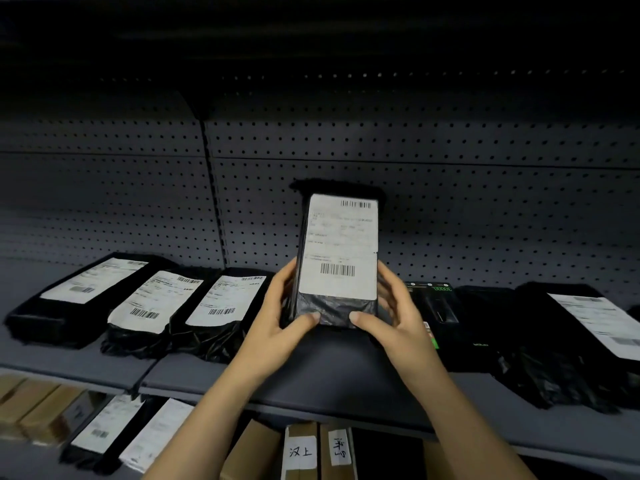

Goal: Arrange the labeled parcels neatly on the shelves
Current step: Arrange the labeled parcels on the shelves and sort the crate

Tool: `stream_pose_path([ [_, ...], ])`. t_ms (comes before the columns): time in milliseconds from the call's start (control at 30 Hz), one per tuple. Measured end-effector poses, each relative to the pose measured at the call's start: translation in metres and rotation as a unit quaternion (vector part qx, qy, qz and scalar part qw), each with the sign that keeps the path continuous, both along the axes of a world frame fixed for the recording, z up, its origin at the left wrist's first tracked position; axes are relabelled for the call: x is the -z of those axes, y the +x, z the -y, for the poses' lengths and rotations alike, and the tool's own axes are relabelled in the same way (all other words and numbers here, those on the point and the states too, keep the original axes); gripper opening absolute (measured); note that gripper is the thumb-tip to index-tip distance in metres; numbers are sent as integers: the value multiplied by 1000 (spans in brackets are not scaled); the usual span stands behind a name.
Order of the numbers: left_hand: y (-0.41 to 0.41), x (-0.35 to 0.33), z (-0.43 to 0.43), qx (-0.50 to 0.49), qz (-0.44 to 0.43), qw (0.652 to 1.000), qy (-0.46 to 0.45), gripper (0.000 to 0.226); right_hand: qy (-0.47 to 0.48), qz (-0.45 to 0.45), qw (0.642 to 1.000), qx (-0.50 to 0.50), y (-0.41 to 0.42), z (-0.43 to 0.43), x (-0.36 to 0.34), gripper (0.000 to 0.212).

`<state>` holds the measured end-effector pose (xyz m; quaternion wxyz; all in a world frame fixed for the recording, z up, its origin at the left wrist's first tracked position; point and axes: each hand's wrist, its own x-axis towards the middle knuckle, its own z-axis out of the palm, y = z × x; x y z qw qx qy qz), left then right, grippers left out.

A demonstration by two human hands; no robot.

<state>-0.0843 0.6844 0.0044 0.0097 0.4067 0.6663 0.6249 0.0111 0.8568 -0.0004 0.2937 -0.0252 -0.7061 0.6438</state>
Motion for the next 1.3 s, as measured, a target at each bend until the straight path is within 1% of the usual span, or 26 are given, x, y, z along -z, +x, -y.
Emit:
stream_pose_path([
  [100, -2, 10, 6, -54, 2, 997, -63, 64, -6, 78, 997, 11, -8, 6, 10, 76],
  [167, -6, 16, 11, -80, 2, 990, -113, 63, -14, 120, 993, 12, -13, 12, 14, 72],
  [300, -15, 24, 17, -102, 41, 977, -183, 58, -14, 187, 982, 3, -21, 22, 20, 65],
  [367, -17, 26, 17, -108, 63, 972, -201, 56, -18, 200, 980, 6, -26, 25, 24, 61],
  [433, -18, 28, 16, -106, 67, 967, -221, 57, -14, 201, 979, 6, -31, 28, 29, 57],
  [567, -22, 29, 17, -111, 57, 964, -233, 62, 6, 217, 976, 15, -34, 30, 36, 59],
  [633, -24, 30, 18, -116, 17, 967, -226, 62, 28, 225, 973, 42, -31, 28, 35, 55],
  [667, -25, 31, 18, -119, -10, 967, -226, 61, 53, 223, 971, 63, -27, 27, 33, 50],
  [733, -26, 28, 21, -125, -67, 964, -225, 59, 138, 201, 963, 116, -17, 24, 28, 36],
  [800, -22, 22, 23, -134, -126, 958, -218, 55, 231, 171, 944, 162, -2, 16, 24, 26],
  [900, -10, 10, 15, -137, -198, 952, -189, 41, 311, 145, 917, 202, 21, 1, 16, 23],
  [1000, 4, -1, -11, -91, -232, 952, -179, 28, 346, 147, 891, 255, 46, -17, 10, 22],
  [1067, 13, -6, -34, -54, -268, 945, -180, 27, 351, 153, 875, 297, 63, -30, 8, 23],
  [1133, 23, -8, -57, -29, -285, 942, -178, 27, 345, 169, 863, 328, 80, -44, 7, 26],
  [1233, 37, -1, -88, -3, -299, 935, -190, 31, 339, 251, 848, 320, 97, -66, 6, 35],
  [1300, 44, 9, -106, 2, -296, 928, -227, 41, 358, 294, 831, 308, 100, -76, 10, 42],
])
